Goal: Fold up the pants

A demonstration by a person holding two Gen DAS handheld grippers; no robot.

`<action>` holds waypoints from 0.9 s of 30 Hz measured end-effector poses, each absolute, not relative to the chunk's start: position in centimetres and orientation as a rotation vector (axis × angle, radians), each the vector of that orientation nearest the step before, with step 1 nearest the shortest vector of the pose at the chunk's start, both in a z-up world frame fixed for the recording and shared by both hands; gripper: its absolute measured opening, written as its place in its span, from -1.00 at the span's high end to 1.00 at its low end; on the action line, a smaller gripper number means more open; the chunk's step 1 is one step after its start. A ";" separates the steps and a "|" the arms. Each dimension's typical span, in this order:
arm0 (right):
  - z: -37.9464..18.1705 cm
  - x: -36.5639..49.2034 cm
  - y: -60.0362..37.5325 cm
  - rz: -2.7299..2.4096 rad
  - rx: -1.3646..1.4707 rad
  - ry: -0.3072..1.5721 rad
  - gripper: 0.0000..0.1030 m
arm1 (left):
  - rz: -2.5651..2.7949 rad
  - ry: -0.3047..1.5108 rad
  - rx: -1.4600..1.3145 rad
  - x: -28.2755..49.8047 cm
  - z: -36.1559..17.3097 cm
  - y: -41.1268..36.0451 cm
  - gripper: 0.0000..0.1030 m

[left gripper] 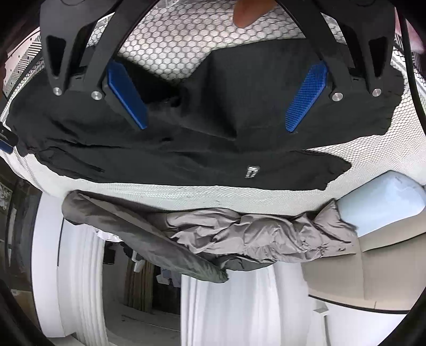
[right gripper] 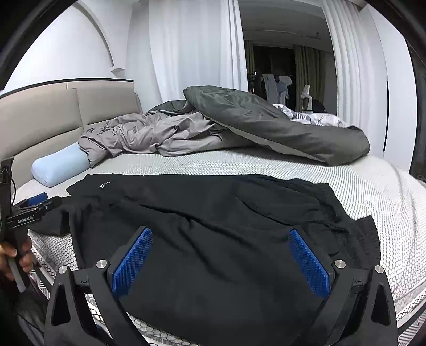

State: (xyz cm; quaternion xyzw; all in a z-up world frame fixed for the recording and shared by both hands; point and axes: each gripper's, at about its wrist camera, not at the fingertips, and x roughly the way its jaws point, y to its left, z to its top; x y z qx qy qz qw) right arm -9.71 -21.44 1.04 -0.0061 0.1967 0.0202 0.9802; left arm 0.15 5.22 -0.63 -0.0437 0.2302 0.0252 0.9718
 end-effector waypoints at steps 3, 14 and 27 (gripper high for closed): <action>1.4 -10.2 -22.2 0.029 0.012 0.394 -1.00 | 0.083 0.464 -0.128 -0.6 0.0 7.0 -0.99; 1.8 -12.4 -25.7 -0.093 0.095 0.403 -1.00 | 0.374 0.539 -0.211 -6.0 0.5 18.0 -0.99; 1.9 -13.1 -27.0 -0.105 0.120 0.397 -1.00 | 0.213 0.723 -0.527 -9.7 -4.2 24.1 -0.78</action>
